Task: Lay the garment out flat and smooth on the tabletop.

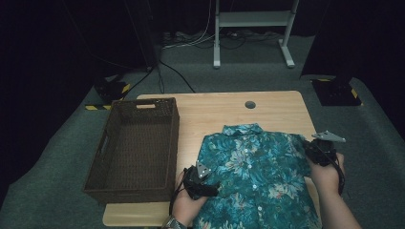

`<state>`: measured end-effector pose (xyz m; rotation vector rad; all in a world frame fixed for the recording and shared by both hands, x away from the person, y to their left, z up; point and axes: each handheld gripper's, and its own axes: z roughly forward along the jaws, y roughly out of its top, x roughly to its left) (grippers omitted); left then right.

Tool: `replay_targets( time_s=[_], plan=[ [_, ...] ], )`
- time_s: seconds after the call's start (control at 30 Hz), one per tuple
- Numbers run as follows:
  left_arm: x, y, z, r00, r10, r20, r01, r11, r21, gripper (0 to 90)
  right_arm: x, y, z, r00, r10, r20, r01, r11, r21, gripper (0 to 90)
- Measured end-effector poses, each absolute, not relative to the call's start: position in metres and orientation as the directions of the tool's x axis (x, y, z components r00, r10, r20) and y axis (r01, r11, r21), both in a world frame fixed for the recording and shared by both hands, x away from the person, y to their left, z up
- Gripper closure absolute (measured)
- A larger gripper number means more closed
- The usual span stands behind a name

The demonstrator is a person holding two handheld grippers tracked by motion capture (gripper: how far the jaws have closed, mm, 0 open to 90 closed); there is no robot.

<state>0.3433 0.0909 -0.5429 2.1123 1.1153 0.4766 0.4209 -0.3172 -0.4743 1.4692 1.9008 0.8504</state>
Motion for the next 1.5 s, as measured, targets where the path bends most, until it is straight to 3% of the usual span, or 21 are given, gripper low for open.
replay_targets(
  time_s=[0.93, 1.2, 1.5],
  plan=[
    [0.343, 0.091, -0.543, 0.576, 0.818, 0.003, 0.569, -0.403, 0.717, 2.5, 0.452, -0.246, -0.503, -0.327, 0.941, -0.083, 0.638, 0.285, 0.716, 86.5],
    [0.344, 0.091, -0.543, 0.578, 0.816, 0.002, 0.569, -0.404, 0.716, 2.3, 0.449, -0.246, -0.493, -0.353, 0.933, -0.063, 0.597, 0.276, 0.753, 71.8],
    [0.343, 0.091, -0.543, 0.575, 0.818, 0.002, 0.572, -0.404, 0.714, 2.1, 0.430, -0.274, -0.479, -0.358, 0.931, -0.069, 0.579, 0.279, 0.766, 70.7]
  ],
)
